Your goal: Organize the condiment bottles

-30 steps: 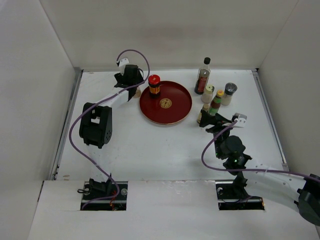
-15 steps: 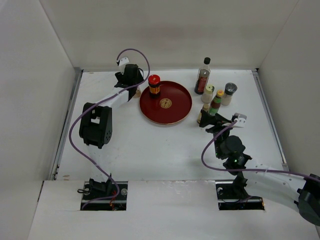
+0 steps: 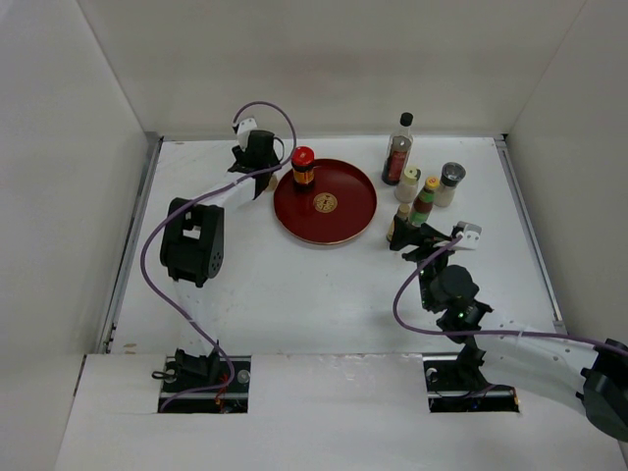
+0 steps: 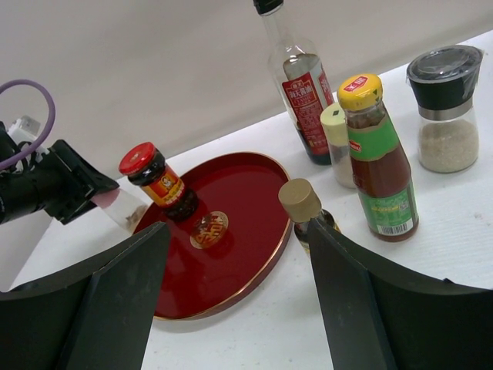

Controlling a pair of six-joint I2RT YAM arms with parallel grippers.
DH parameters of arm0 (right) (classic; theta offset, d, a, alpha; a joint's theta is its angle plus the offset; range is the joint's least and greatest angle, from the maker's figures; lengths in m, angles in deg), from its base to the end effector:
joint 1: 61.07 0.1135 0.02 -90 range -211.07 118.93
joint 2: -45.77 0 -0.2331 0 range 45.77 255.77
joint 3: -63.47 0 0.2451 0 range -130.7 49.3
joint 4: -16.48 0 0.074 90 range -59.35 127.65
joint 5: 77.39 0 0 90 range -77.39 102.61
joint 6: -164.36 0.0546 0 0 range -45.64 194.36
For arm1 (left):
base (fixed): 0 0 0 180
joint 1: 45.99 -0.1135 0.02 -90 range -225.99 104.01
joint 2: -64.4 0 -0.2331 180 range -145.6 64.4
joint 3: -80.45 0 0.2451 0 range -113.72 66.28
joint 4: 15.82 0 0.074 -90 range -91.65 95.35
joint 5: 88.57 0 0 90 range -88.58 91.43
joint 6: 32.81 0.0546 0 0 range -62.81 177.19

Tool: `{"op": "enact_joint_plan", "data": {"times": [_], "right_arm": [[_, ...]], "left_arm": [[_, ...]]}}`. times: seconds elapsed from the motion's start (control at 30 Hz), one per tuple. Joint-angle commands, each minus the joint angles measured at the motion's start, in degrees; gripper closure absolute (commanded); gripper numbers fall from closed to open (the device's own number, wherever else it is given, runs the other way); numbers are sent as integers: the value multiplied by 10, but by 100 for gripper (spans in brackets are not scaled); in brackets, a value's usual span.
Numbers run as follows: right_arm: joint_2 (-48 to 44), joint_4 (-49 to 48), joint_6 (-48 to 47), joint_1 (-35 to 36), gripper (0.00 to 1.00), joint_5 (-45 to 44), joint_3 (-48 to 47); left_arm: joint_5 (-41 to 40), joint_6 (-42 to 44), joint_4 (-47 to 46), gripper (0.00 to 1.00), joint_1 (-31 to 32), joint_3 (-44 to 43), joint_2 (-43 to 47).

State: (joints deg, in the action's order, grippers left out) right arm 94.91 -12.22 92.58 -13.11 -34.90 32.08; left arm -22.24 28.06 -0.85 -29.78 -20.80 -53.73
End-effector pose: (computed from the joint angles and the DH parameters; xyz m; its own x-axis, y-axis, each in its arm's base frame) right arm 0.1704 0.1288 0.2361 0.1156 0.4435 -0.8888 -0.0558 0.8963 0.4400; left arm 0.4572 -0.1101 0.1825 -0.4077 -0.3458 -0.8451 -0.3094 0.9231 -0.2284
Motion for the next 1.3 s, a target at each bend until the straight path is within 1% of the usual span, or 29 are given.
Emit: {"op": "enact_joint_plan", "data": {"times": [0.0,0.1,0.27,0.37,0.47,0.57,0.7,1.0,1.17,1.23,1.27], "right_arm": [[0,-14,5,-4,21,8,-27],[-4,-14,5,-4,21,8,-27],[-7,-14,5,-4,21,8,-27],[-5,-14,5,-4,21,8,-27],[-6,-14,5,-4,21,8,-27],[-6,-14,4,-4,21,8,-27],[-6,-14,5,-4,21,8,-27],[-1,-14,5,-4,21,8,-27],[-2,-14,5,-5,21,8,-27],[-4,-14,5,-5,19,8,-27],[-4,-14,5,-5,17,9,-27]], "left_arm": [[-2,3,-8,61,4,-24,18],[-12,5,-15,64,11,8,56],[-38,5,-78,65,40,124,162],[-48,5,-100,65,62,176,209],[-71,7,-116,65,85,209,244],[-79,18,-128,65,104,220,265],[-73,26,-130,65,126,215,256],[-73,22,-146,65,137,196,175],[-80,26,-147,64,138,186,149],[-80,26,-144,64,139,184,142],[-81,26,-142,63,139,184,139]]}}
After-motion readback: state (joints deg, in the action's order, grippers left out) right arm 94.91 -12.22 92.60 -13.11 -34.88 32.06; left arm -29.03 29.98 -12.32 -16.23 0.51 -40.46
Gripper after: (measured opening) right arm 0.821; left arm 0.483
